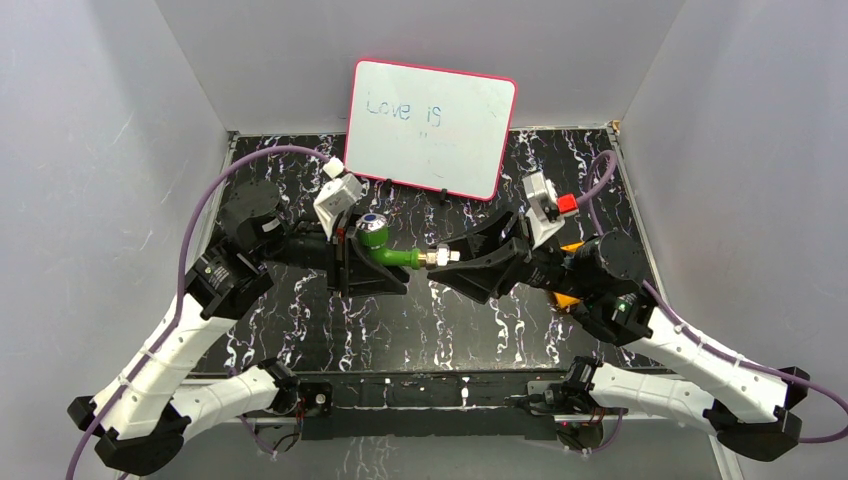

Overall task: Install the water faucets
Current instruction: Install the water faucet onto the adaptor.

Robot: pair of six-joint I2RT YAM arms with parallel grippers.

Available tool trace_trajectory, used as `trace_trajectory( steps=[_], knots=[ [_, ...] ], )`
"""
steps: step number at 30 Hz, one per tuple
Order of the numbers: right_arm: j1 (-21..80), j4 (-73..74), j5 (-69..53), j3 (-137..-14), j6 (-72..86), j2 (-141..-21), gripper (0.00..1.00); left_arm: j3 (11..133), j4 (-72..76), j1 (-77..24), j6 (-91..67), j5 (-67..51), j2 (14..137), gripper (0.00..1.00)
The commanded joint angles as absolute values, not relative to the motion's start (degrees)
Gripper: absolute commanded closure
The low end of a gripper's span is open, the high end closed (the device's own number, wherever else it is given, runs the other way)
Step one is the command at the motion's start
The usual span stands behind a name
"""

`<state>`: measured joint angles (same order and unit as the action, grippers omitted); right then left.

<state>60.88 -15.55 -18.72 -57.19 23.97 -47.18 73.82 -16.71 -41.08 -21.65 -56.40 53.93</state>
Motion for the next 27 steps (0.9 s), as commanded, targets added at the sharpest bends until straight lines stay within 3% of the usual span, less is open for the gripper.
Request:
trace_trajectory(
  steps=[1,27],
  knots=[
    [60.9,-17.1,-11.4,-56.5,35.2,-49.3,1.00,76.4,-13.6,-41.9,-20.9,-59.3,54.0,1.00],
    [60.8,-2.1,-8.1,-64.2,63.2,-52.7,1.00,76.5,-16.3,-41.9,-10.2,-58.4,54.1,1.00]
  ],
)
